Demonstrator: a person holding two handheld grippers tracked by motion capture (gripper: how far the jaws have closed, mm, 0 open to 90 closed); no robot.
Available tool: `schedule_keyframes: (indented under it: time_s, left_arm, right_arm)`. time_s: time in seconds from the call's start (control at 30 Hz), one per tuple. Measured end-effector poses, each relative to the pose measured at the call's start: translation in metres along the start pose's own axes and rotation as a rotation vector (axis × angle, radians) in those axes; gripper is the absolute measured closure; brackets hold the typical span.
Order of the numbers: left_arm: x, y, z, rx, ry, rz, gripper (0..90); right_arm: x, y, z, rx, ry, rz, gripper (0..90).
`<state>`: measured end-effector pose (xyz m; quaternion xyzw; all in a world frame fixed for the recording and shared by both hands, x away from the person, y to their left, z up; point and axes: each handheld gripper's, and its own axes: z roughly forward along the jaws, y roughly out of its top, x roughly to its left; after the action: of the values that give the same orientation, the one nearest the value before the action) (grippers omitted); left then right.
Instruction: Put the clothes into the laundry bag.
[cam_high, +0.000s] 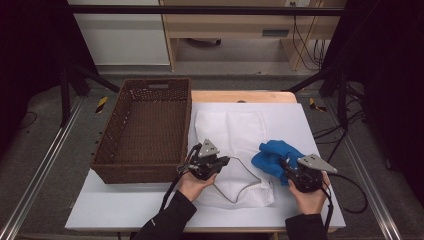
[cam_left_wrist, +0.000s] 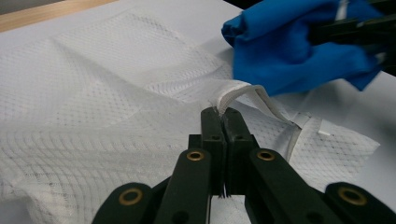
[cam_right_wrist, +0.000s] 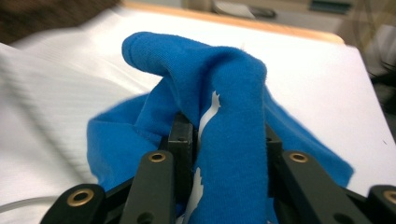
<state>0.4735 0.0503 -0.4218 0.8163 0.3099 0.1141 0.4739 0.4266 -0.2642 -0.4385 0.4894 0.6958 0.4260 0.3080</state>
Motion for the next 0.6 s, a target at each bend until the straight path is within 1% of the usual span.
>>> schedule_keyframes:
  time_s: [0.07,0.1,0.13,0.17,0.23,0.27,0.33,0.37,0.43,0.5,0.6]
  left_arm:
    - [0.0,0.0,0.001,0.003,0.006,-0.002,88.8]
    - [0.0,0.0,0.001,0.003,0.006,-0.002,88.9]
    - [0.001,0.0,0.003,0.007,0.008,-0.006,88.9]
    - [0.001,0.001,0.004,0.011,0.012,-0.009,88.9]
    - [0.002,0.001,0.006,0.014,0.013,-0.017,88.8]
    - [0.002,0.001,0.007,0.016,0.013,-0.02,88.8]
    - [0.002,0.002,0.006,0.019,0.015,-0.019,88.8]
    - [0.002,0.003,0.006,0.017,0.017,-0.019,88.8]
    - [0.003,0.005,0.005,0.018,0.02,-0.019,88.8]
    - [0.003,0.005,0.005,0.018,0.02,-0.024,88.9]
    - [0.002,0.004,0.006,0.026,0.019,-0.014,89.0]
  right_arm:
    - [0.002,0.002,-0.012,-0.035,0.046,-0.006,68.2]
    - [0.002,0.002,-0.012,-0.035,0.046,-0.006,68.2]
    - [0.004,0.003,-0.018,-0.044,0.068,-0.009,68.1]
    - [0.009,0.004,-0.026,-0.059,0.109,-0.022,67.9]
    - [0.014,0.004,-0.031,-0.069,0.132,-0.035,67.7]
    - [0.018,0.005,-0.032,-0.067,0.148,-0.049,67.6]
    - [0.025,0.003,-0.031,-0.054,0.178,-0.063,67.4]
    - [0.028,0.0,-0.029,-0.043,0.198,-0.078,67.2]
    - [0.035,-0.007,-0.023,-0.018,0.232,-0.084,66.9]
    - [0.042,-0.015,-0.015,0.012,0.249,-0.097,66.2]
    - [0.05,-0.027,-0.003,0.062,0.262,-0.123,64.5]
